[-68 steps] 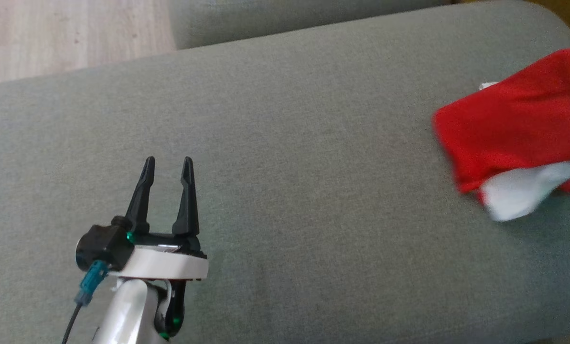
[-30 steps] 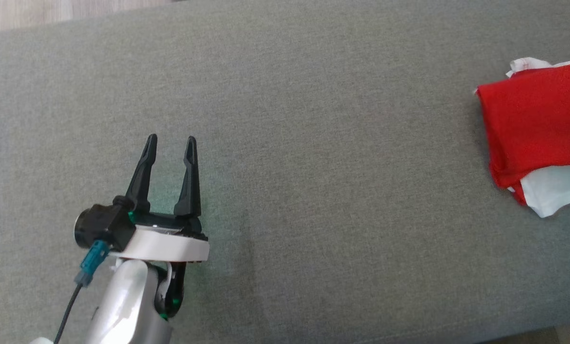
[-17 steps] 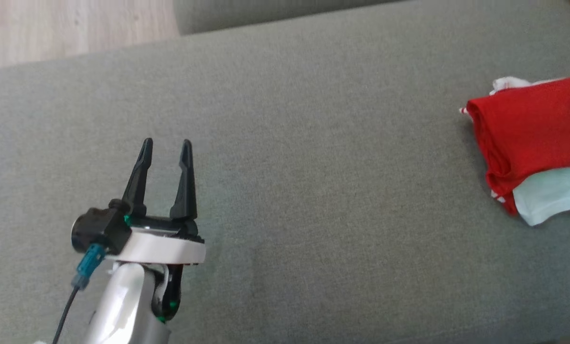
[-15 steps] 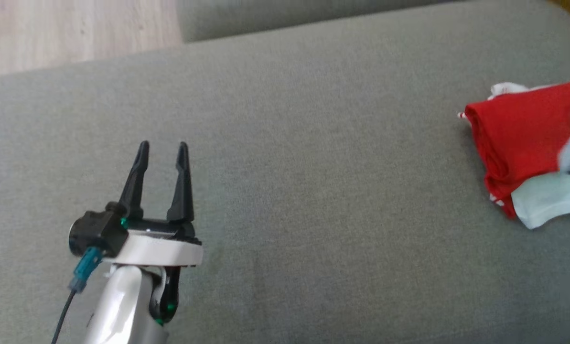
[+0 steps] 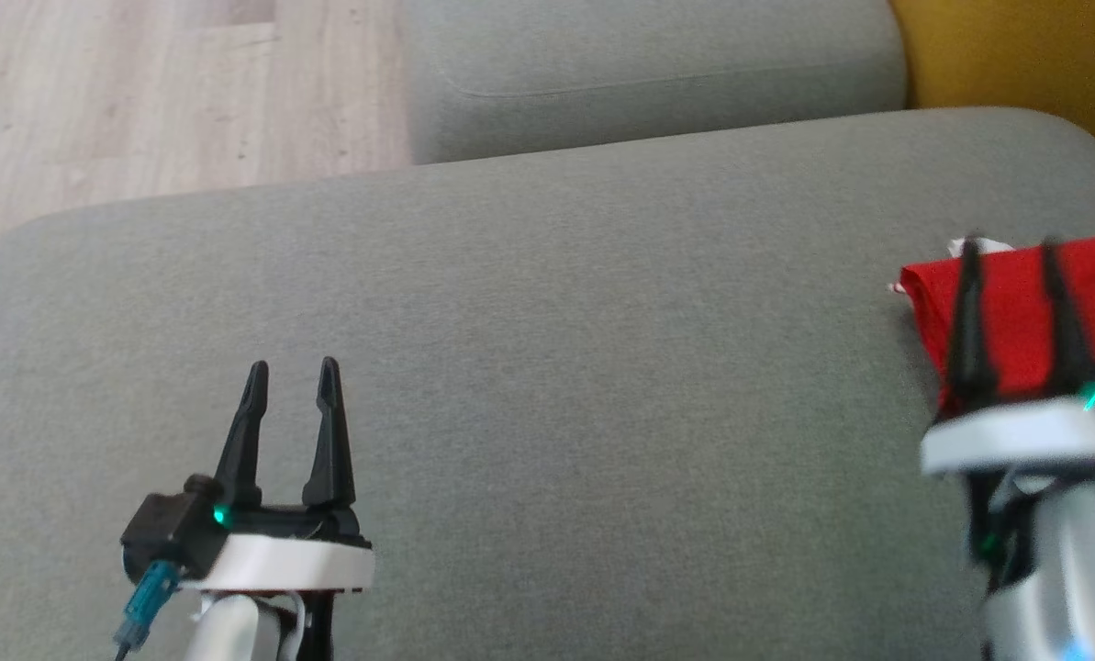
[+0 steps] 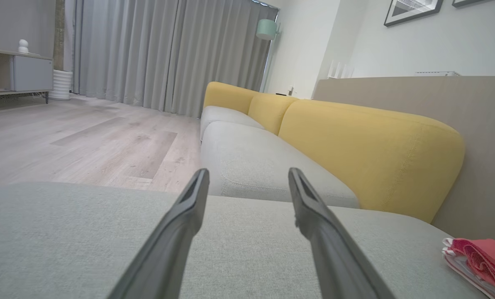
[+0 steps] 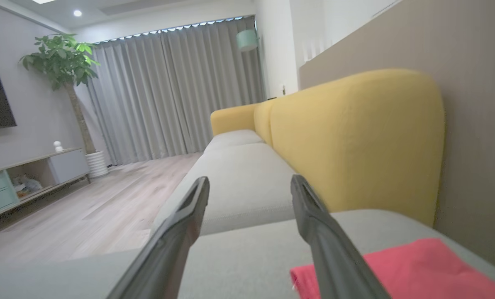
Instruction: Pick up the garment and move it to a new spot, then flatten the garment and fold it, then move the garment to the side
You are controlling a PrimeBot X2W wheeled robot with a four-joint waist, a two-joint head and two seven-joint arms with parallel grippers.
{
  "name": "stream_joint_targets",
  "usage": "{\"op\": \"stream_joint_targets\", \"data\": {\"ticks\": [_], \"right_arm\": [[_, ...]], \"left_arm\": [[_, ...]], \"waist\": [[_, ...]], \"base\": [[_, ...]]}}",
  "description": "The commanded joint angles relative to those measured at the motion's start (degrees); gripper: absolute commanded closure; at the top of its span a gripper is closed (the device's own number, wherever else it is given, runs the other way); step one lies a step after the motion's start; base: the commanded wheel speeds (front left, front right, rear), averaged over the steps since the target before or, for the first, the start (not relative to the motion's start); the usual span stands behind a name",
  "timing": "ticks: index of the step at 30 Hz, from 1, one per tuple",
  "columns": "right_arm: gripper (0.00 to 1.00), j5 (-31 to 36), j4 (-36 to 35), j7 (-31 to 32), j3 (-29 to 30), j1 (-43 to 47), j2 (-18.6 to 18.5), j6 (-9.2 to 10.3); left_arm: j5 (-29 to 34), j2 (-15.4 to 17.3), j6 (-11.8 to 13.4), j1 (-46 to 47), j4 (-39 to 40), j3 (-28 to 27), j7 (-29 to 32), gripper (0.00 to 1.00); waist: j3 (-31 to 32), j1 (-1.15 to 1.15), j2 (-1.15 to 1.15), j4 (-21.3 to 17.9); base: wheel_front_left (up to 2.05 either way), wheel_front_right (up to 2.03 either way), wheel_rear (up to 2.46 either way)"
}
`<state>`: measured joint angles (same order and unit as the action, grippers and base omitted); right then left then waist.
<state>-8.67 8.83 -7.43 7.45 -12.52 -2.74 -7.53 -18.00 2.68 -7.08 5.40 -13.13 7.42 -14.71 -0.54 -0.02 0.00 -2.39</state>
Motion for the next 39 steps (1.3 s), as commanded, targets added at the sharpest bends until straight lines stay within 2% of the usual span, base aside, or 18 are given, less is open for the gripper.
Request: {"op": "stream_joint_targets", "data": {"ticks": [1, 3, 5, 9, 17, 39], "right_arm": [[0.00, -1.27, -0.37, -2.48, -2.66, 0.23, -0.17, 0.04], [0.00, -2.92, 1.81, -4.87, -3.23, 2.63, -0.16, 0.04], [0.00, -0.09, 4.34, -6.79, -4.41, 5.62, -0.15, 0.04], [0.00, 0.78, 6.04, -7.46, -6.26, 8.32, -0.15, 0.04], [0.00, -0.14, 3.20, -7.55, -5.62, 9.59, -0.14, 0.04], [0.00, 0.03, 2.47, -7.56, -7.81, 9.89, -0.14, 0.04]], "left_arm": [[-0.35, 0.22, -0.07, 1.49, 2.85, -1.74, -0.29, 0.00], [-0.40, 0.21, 0.01, 0.44, 3.62, -1.93, -0.29, 0.00], [-1.01, 0.21, 0.87, -1.23, 3.84, -2.40, -0.29, 0.00], [-1.22, 0.21, 1.25, -2.40, 3.34, -2.58, -0.29, 0.00], [-2.50, 0.21, 2.27, -3.30, 0.85, -2.31, -0.29, 0.00], [-6.14, 0.20, 1.95, -3.19, -0.47, -3.35, -0.29, 0.00]], "waist": [[0.47, 0.02, 0.00, 0.84], [0.64, 0.02, 0.00, 1.22], [0.79, 0.02, 0.00, 1.36], [1.07, 0.02, 0.00, 1.54], [1.62, 0.02, 0.00, 1.89], [1.83, 0.02, 0.00, 1.64]], "base": [[0.00, 0.00, 0.00], [0.00, 0.00, 0.00], [0.00, 0.00, 0.00], [0.00, 0.00, 0.00], [0.00, 0.00, 0.00], [0.00, 0.00, 0.00]]}}
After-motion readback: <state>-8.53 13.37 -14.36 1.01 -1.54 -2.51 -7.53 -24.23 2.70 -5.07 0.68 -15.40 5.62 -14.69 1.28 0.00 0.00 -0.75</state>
